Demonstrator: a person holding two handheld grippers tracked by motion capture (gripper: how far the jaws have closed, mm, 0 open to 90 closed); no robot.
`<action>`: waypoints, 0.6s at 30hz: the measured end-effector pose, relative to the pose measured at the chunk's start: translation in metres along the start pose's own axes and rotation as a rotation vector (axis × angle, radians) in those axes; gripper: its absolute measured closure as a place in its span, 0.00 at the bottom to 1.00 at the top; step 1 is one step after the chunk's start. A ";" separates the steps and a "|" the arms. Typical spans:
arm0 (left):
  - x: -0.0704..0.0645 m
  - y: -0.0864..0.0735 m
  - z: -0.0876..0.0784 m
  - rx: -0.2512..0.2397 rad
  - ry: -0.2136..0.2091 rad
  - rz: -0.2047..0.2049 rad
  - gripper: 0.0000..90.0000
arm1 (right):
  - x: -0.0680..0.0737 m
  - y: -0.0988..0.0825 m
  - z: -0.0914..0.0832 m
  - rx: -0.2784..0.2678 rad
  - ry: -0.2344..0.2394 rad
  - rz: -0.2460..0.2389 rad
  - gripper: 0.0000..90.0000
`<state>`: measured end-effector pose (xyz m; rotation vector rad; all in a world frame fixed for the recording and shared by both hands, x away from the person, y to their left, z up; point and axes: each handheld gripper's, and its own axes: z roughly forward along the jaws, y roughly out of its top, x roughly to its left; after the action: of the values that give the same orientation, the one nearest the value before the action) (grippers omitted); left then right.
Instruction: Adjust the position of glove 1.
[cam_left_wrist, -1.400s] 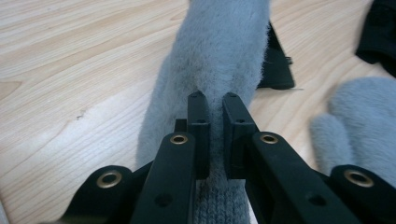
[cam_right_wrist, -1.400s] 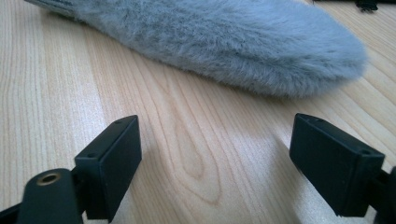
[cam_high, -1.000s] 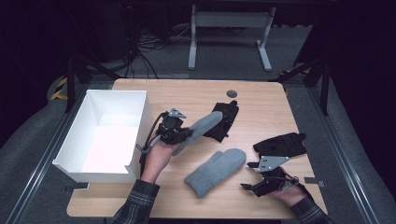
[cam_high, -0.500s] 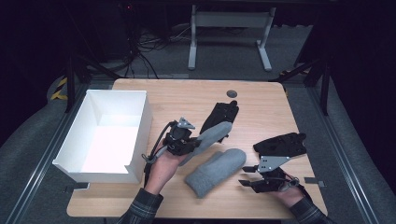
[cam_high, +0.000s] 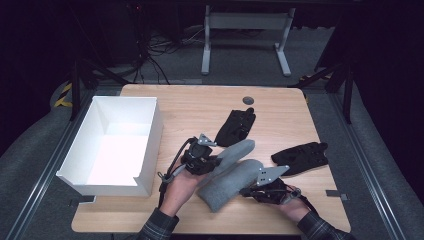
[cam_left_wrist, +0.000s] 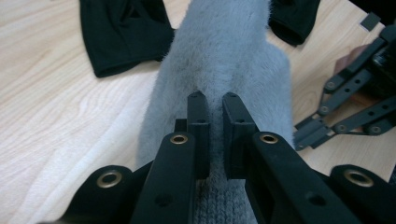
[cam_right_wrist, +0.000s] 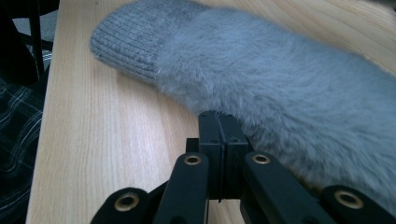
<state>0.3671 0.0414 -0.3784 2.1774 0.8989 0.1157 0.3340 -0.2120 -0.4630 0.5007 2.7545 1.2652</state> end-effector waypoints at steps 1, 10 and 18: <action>-0.001 0.000 0.001 0.003 -0.006 -0.002 0.94 | 0.000 0.001 0.001 0.006 -0.002 0.002 1.00; -0.014 -0.004 0.015 0.031 -0.031 -0.005 0.93 | -0.009 0.010 0.009 0.001 -0.039 -0.007 1.00; -0.020 -0.005 0.022 0.025 -0.088 0.022 0.80 | -0.011 0.009 0.008 0.002 -0.050 -0.005 1.00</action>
<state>0.3567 0.0170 -0.3937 2.1984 0.8306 0.0190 0.3482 -0.2043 -0.4617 0.5174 2.7145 1.2319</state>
